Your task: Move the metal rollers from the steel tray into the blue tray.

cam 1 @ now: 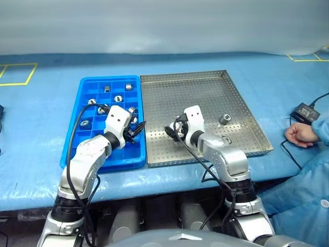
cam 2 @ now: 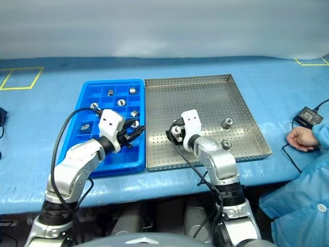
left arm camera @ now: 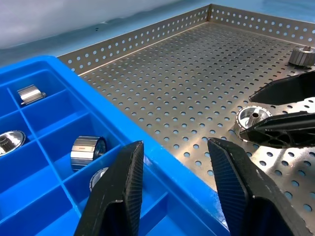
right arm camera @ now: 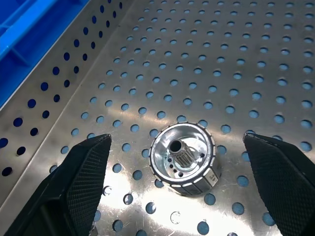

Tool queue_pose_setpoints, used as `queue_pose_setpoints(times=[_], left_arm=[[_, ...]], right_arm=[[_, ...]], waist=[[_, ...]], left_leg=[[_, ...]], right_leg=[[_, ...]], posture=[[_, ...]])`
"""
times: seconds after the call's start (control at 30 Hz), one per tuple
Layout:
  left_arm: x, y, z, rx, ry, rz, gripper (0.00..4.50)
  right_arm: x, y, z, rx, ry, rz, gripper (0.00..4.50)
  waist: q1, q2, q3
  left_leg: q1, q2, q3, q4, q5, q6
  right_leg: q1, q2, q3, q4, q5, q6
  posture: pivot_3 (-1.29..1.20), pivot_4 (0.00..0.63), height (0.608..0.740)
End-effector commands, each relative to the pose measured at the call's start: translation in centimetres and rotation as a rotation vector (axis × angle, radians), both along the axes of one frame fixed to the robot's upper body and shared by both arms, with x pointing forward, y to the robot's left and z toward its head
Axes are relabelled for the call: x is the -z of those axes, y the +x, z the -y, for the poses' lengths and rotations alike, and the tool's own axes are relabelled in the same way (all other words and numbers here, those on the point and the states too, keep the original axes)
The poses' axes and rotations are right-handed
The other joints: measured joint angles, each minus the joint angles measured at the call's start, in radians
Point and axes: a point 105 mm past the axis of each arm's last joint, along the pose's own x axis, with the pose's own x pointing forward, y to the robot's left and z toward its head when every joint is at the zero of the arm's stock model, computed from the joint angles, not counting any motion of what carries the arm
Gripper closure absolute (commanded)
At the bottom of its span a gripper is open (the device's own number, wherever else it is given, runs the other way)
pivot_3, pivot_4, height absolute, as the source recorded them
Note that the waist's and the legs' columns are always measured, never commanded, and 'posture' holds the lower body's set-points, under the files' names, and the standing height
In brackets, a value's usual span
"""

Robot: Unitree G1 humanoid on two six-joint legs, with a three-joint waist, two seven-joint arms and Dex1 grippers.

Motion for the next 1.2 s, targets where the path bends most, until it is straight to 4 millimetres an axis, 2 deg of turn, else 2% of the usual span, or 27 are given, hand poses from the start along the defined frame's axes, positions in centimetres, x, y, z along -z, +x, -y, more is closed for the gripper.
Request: queue_pose_setpoints(times=[0.03,0.13,0.27,0.3,0.43,0.63,0.77,0.87,1.0,1.1,1.2], left_arm=[[-1.8,-0.1,-0.2,-0.003,-0.004,0.066,2.26],[-1.7,-0.1,-0.5,-0.012,-0.004,0.065,2.22],[-1.4,-0.2,-0.6,-0.021,-0.012,0.05,2.22],[-1.4,-0.2,-0.6,-0.021,-0.011,0.05,2.22],[-1.6,-0.4,-1.0,-0.03,-0.007,0.056,2.22],[-2.2,-2.1,-2.1,-0.04,-0.014,0.059,2.22],[-2.0,-3.8,-3.9,-0.106,0.014,0.043,2.22],[-1.2,-4.3,-5.8,-0.21,0.072,0.014,2.22],[-0.7,-4.9,-7.9,-0.333,0.106,-0.001,2.22],[-0.6,-5.7,-8.2,-0.36,0.1,-0.004,2.22],[-0.3,-6.3,-8.1,-0.37,0.097,-0.016,2.22]], right_arm=[[-0.5,0.6,0.0,0.021,-0.022,0.033,0.0],[-0.2,0.8,0.4,0.039,-0.02,0.025,0.58],[-0.7,0.7,0.4,0.034,-0.047,0.059,1.83],[-0.8,0.7,0.3,0.028,-0.039,0.06,1.83],[-1.2,0.6,0.3,0.02,-0.05,0.079,2.78],[-3.9,1.0,-0.8,-0.008,-0.034,0.169,2.79],[-6.7,0.3,-3.8,-0.146,0.039,0.233,2.79],[-7.7,-0.7,-6.1,-0.267,0.081,0.244,2.79],[-7.7,-1.7,-9.0,-0.388,0.099,0.234,2.79],[-7.3,-2.0,-10.9,-0.457,0.092,0.227,2.79],[-7.4,-1.6,-11.8,-0.5,0.082,0.28,2.79]], waist=[[0.002,0.0,0.0],[0.003,0.0,0.0],[0.003,0.0,0.0],[0.004,0.0,0.0],[0.004,0.0,0.0],[0.005,0.0,0.0],[0.009,0.0,0.0],[0.029,0.0,0.0],[0.059,0.0,0.0],[0.081,0.0,0.0],[0.104,0.0,0.0]], left_leg=[[0.0,0.0,0.0,0.0,0.0,0.0],[0.0,0.0,0.0,0.0,0.0,0.0],[0.0,0.0,0.0,0.0,0.0,0.0],[0.0,0.0,0.0,0.0,0.0,0.0],[0.0,0.0,0.0,0.0,0.0,0.0],[0.0,0.0,0.0,-0.001,0.0,-0.001],[0.0,0.001,-0.001,-0.002,0.001,-0.001],[0.001,0.001,-0.003,-0.003,0.001,-0.003],[0.003,0.001,-0.006,-0.006,0.001,-0.008],[0.003,0.001,-0.008,-0.006,0.001,-0.011],[0.003,0.001,-0.01,-0.006,0.001,-0.012]], right_leg=[[0.0,0.0,0.0,0.0,0.0,0.0],[0.0,0.0,0.0,0.0,0.0,0.0],[0.0,0.0,0.0,0.0,0.0,0.0],[0.0,0.0,0.0,0.0,0.0,0.0],[0.0,0.0,0.0,0.0,0.0,0.0],[0.0,0.0,0.0,0.0,0.0,0.0],[-0.001,0.0,0.0,0.0,0.0,-0.001],[-0.001,0.001,-0.002,0.0,-0.001,-0.002],[-0.002,0.001,-0.006,0.0,-0.003,-0.005],[-0.001,0.001,-0.009,0.0,-0.003,-0.005],[-0.001,0.001,-0.01,0.0,-0.003,-0.006]], posture=[[-0.06,0.15,0.74],[-0.06,0.15,0.74],[-0.06,0.15,0.74],[-0.06,0.15,0.74],[-0.05,0.15,0.74],[0.0,0.15,0.74],[0.06,0.15,0.74],[0.11,0.15,0.74],[0.16,0.15,0.74],[0.2,0.15,0.74],[0.24,0.15,0.74]])
